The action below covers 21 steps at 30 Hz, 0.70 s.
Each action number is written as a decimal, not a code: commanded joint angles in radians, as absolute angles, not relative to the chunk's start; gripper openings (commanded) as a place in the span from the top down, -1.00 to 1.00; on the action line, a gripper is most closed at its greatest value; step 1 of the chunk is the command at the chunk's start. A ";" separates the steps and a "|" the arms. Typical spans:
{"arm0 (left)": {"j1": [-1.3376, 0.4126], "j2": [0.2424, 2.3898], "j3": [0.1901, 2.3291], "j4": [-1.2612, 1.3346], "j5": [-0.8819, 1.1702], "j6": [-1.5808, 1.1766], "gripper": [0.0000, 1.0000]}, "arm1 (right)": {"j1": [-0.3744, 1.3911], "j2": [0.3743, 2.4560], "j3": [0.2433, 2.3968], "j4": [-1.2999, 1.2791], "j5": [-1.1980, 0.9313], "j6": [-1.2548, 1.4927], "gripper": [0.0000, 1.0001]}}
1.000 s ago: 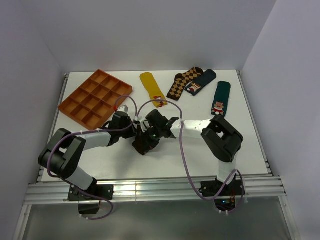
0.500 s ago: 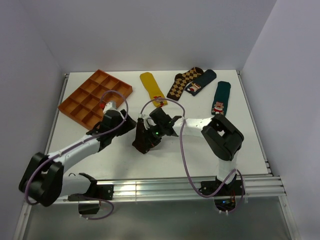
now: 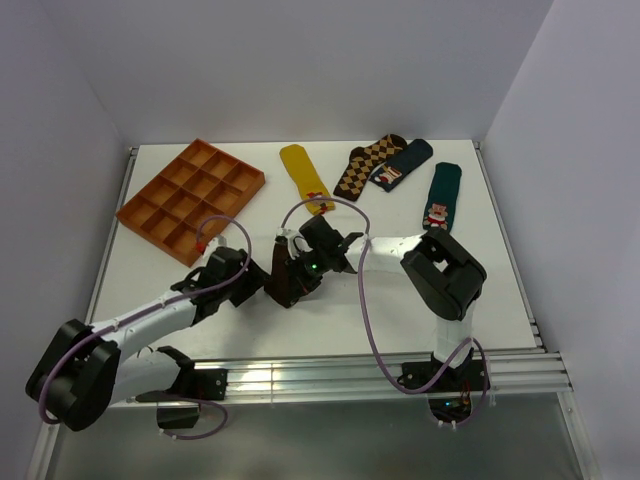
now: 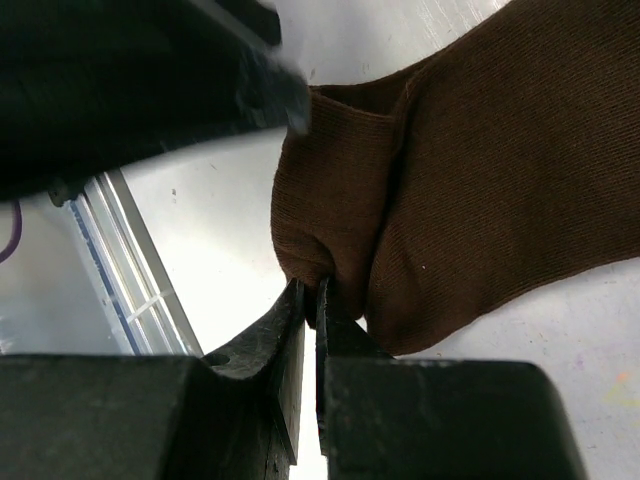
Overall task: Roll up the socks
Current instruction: Roll the sock at the center of the board.
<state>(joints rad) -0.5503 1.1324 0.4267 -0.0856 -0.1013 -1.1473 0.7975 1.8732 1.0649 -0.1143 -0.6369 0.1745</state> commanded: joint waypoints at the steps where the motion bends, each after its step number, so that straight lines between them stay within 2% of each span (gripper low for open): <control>1: -0.592 1.160 0.475 -0.037 -0.109 -1.158 -0.36 | 0.788 1.904 1.042 -0.103 -0.601 0.169 0.95; 7: -0.618 1.244 0.502 -0.041 -0.112 -1.157 -0.36 | 0.788 1.905 1.032 -0.092 -0.601 0.172 0.95; 13: -0.641 1.302 0.509 -0.041 -0.133 -1.167 -0.24 | 0.788 1.905 1.031 -0.091 -0.595 0.169 0.94; 16: -0.655 1.342 0.534 -0.078 -0.149 -1.163 -0.04 | 0.788 1.895 1.025 -0.081 -0.589 0.170 0.94; 21: -0.666 1.355 0.543 -0.152 -0.161 -1.164 0.64 | 0.788 1.817 0.980 -0.041 -0.555 0.183 0.93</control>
<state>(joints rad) -0.6544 1.3437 0.5259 -0.0734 -0.1364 -1.1664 0.7975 1.8629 1.0256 -0.0525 -0.6361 0.1902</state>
